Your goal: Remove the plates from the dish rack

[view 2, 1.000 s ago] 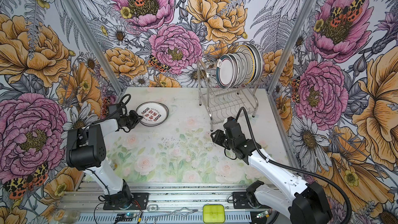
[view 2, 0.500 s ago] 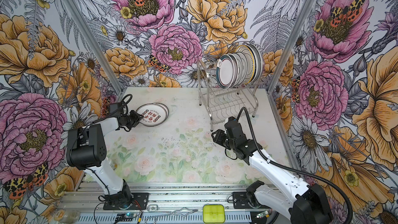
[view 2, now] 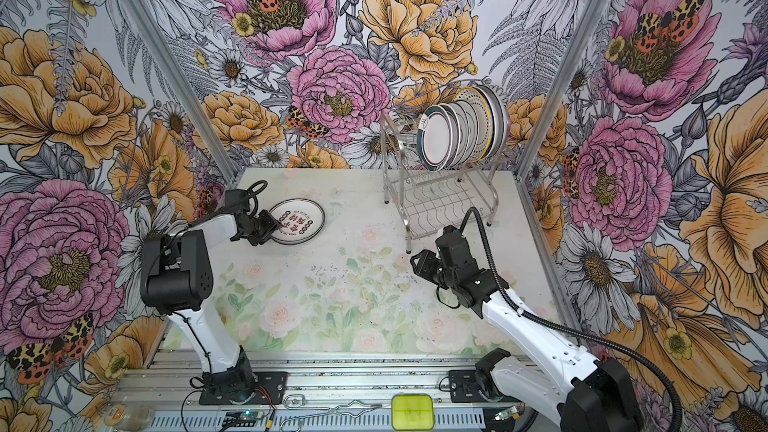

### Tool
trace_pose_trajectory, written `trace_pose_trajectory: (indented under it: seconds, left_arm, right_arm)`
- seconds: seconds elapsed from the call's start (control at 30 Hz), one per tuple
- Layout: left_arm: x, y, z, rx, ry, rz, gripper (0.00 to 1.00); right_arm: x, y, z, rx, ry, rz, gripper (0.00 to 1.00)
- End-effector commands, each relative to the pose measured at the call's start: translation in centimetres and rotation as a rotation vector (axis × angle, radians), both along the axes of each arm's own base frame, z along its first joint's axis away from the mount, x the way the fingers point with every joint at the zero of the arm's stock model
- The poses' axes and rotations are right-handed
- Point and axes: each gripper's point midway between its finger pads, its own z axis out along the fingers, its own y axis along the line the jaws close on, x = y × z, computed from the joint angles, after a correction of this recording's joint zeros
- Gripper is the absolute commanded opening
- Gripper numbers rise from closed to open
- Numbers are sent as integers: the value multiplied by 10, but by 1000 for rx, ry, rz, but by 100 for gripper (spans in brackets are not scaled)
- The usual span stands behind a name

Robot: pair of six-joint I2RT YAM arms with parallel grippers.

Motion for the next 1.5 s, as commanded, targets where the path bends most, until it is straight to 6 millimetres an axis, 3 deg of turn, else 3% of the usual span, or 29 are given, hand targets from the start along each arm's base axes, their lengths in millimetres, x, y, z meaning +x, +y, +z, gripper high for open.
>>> trace_pose_trajectory:
  seconds: [0.0,0.37,0.87,1.17,1.2,1.47]
  left_arm:
    - [-16,8,-17,78,103,2,49]
    - [-21,12,-7,136,129,4,59]
    - [-27,16,13,173,125,15,64]
    - [-38,26,10,182,151,40,65]
    - [-37,27,24,186,116,45,65]
    - [-52,39,44,238,104,91,66]
  right_arm:
    - [1,-6,5,-17,-26,-3,46]
    - [5,-10,9,-24,-37,-5,50]
    - [15,-13,23,-29,-74,-8,54]
    - [19,-13,21,-38,-67,-8,54]
    - [19,-14,21,-40,-67,-10,55]
    - [28,-26,25,-57,-86,-34,56]
